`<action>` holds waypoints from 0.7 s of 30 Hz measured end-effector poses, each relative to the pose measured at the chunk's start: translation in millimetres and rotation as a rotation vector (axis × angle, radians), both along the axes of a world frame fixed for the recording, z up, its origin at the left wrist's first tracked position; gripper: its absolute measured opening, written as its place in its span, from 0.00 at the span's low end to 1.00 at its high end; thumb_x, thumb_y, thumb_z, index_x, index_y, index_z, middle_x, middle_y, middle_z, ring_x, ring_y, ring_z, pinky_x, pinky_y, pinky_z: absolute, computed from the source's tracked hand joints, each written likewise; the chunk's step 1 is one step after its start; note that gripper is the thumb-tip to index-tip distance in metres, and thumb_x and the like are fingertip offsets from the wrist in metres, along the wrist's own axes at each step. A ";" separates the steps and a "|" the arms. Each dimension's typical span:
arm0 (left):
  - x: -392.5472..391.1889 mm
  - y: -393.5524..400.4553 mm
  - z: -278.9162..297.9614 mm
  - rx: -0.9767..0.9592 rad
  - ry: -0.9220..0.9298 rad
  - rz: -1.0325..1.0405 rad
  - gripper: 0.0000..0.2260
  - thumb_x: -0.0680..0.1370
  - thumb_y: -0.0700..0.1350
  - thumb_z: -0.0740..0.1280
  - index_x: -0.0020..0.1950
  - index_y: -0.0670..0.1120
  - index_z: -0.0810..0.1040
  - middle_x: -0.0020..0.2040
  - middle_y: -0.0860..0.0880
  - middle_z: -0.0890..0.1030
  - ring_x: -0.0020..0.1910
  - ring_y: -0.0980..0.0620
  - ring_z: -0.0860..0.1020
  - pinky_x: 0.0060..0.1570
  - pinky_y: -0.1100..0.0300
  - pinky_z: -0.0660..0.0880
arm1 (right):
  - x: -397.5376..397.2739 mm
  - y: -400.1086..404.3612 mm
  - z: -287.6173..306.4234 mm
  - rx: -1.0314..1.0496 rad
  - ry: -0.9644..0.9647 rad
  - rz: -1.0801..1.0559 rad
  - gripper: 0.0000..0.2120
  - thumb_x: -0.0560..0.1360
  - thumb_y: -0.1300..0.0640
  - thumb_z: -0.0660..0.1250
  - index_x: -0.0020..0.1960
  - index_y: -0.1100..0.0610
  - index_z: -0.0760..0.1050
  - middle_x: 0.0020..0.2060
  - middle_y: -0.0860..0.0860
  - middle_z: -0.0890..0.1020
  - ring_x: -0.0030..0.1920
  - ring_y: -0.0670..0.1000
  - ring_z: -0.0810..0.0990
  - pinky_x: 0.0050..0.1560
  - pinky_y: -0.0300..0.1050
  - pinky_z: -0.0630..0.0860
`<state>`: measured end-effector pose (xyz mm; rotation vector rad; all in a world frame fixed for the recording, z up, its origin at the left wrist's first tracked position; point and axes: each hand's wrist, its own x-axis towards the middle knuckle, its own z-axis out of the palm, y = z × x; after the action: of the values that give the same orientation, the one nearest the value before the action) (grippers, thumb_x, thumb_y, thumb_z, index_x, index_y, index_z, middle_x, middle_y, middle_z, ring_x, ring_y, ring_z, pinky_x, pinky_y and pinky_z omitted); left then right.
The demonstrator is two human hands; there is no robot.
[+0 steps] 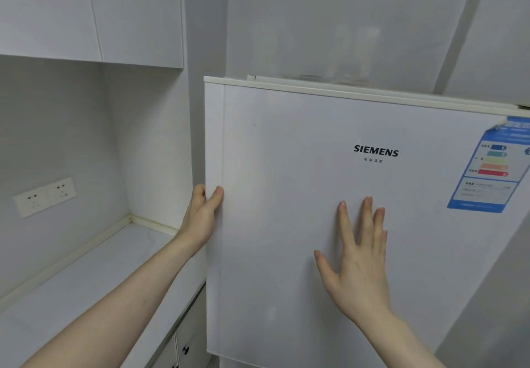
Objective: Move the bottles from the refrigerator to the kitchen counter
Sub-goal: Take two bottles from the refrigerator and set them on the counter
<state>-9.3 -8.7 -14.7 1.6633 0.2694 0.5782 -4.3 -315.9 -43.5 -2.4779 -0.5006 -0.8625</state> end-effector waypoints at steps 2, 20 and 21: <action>-16.9 -2.2 -2.4 0.020 0.004 0.014 0.20 0.75 0.65 0.61 0.50 0.48 0.67 0.46 0.51 0.75 0.46 0.51 0.76 0.48 0.53 0.71 | -9.5 -2.6 -0.8 0.012 0.020 0.026 0.50 0.75 0.49 0.75 0.85 0.48 0.45 0.83 0.52 0.34 0.82 0.59 0.31 0.80 0.69 0.48; -148.3 -36.5 -8.1 0.128 -0.034 -0.032 0.25 0.70 0.70 0.64 0.51 0.50 0.69 0.45 0.50 0.75 0.43 0.54 0.73 0.48 0.53 0.72 | -127.2 7.8 -34.3 0.129 0.152 0.245 0.49 0.75 0.52 0.75 0.85 0.44 0.46 0.83 0.44 0.35 0.83 0.51 0.36 0.79 0.51 0.48; -154.2 -38.0 -7.4 0.129 -0.043 -0.049 0.25 0.71 0.69 0.64 0.51 0.49 0.69 0.44 0.51 0.75 0.42 0.55 0.74 0.46 0.55 0.72 | -135.4 11.9 -34.8 0.129 0.160 0.255 0.49 0.76 0.52 0.75 0.85 0.43 0.46 0.83 0.44 0.35 0.83 0.50 0.35 0.79 0.51 0.48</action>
<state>-163.5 -46.7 -22.1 1.7742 0.1623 0.6039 -139.7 -304.0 -78.3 -2.2802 -0.6642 -0.5718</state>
